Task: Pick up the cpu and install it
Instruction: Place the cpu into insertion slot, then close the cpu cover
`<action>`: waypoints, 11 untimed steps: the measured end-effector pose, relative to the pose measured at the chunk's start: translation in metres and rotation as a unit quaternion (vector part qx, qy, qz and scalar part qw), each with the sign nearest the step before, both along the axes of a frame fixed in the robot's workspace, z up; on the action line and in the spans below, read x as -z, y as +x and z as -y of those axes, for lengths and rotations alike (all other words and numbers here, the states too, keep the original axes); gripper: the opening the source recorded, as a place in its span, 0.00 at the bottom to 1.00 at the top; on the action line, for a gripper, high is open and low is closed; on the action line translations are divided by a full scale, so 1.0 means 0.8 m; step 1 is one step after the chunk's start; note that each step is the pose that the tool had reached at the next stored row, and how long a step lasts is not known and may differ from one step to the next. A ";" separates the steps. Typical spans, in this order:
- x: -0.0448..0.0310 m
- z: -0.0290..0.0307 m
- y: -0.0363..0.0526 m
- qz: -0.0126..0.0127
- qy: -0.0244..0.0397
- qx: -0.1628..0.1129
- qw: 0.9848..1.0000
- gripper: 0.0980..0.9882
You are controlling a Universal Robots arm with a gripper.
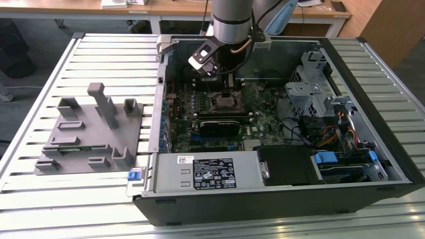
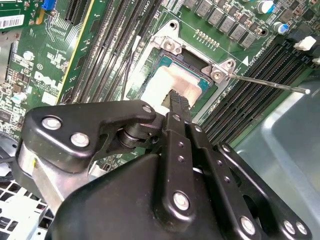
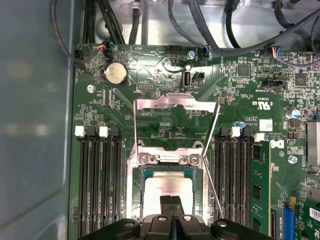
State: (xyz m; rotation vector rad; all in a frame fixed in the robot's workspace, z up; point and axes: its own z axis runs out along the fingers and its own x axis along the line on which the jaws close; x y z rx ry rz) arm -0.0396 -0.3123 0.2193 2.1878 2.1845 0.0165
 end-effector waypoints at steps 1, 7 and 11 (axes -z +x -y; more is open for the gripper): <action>-0.0004 0.0000 0.000 0.000 0.000 0.000 1.000 0.01; -0.0034 0.0000 0.000 0.000 0.000 0.000 1.000 0.01; -0.0086 0.0000 0.000 0.000 0.000 0.000 1.000 0.01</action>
